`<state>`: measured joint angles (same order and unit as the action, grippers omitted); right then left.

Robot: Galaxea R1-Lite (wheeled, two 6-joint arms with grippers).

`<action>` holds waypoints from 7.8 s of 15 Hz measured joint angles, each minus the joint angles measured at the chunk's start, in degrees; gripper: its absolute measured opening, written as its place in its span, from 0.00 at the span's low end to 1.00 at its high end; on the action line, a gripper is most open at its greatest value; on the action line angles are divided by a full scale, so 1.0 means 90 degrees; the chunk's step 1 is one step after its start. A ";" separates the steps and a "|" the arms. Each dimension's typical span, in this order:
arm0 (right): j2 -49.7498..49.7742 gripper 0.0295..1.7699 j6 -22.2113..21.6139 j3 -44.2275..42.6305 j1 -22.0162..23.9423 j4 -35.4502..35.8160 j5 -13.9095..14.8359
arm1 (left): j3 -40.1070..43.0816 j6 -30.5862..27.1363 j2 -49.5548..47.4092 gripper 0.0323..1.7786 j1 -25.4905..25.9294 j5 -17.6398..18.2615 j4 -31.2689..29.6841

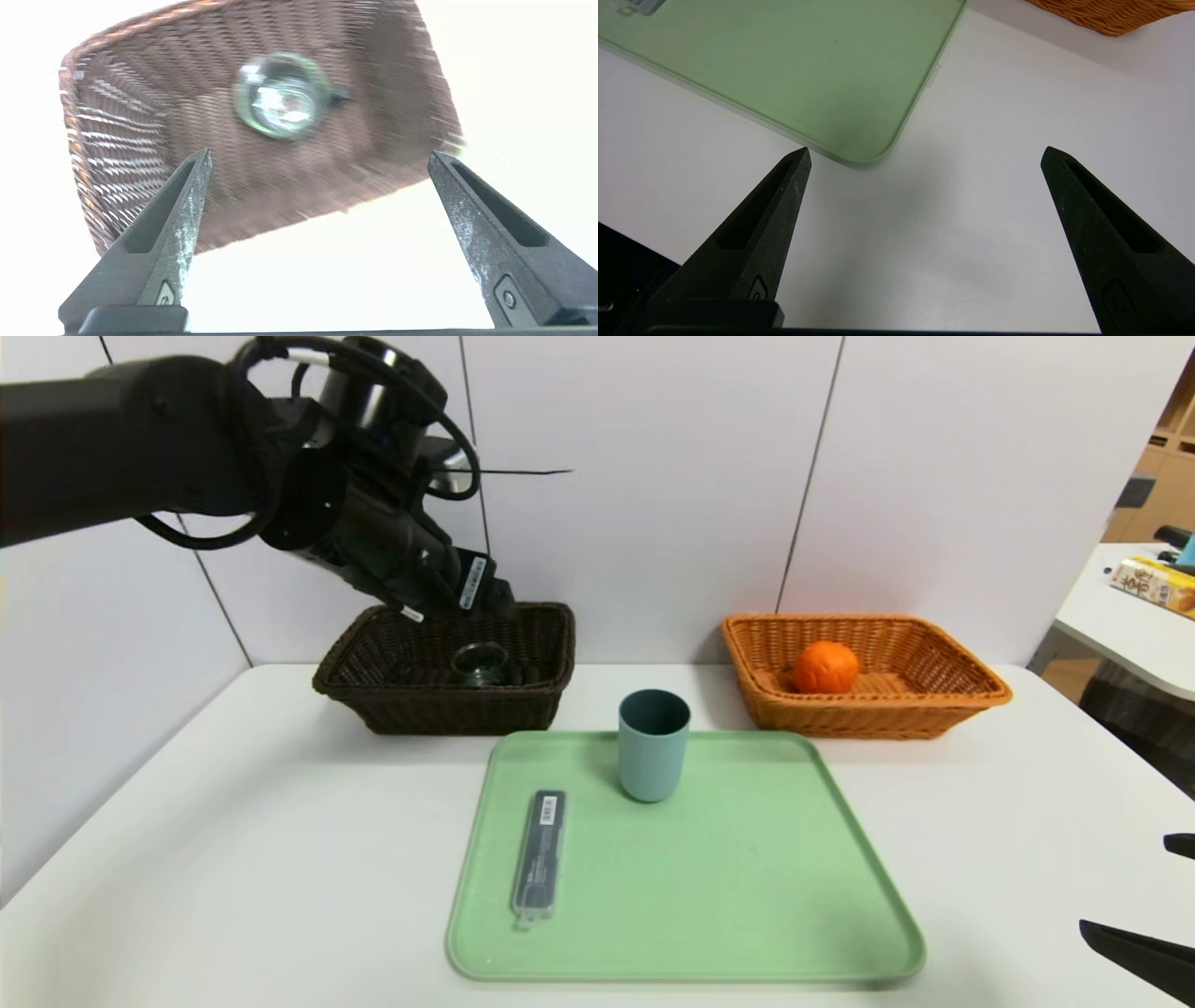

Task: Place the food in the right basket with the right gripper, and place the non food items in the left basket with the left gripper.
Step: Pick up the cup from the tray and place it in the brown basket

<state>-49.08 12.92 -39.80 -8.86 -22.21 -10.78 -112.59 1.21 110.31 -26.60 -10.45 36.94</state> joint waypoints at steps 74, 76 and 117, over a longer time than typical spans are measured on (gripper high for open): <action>0.0413 0.96 0.0270 0.0175 0.0011 -0.0242 0.0070 | 0.5892 -0.0798 0.2082 0.95 -0.3121 -0.3260 -1.1715; 0.0413 0.96 0.0270 0.0187 0.0011 -0.0242 0.0065 | 0.5678 -0.0795 0.2110 0.95 -0.3119 -0.3270 -1.1577; 0.0410 0.96 0.0358 0.0255 0.0011 -0.0165 0.0019 | 0.4362 -0.0856 -0.1054 0.61 -0.0610 -0.1650 -0.6517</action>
<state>-45.39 16.14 -37.51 -8.77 -23.70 -10.61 -73.34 -6.50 100.83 -32.09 -25.30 -21.71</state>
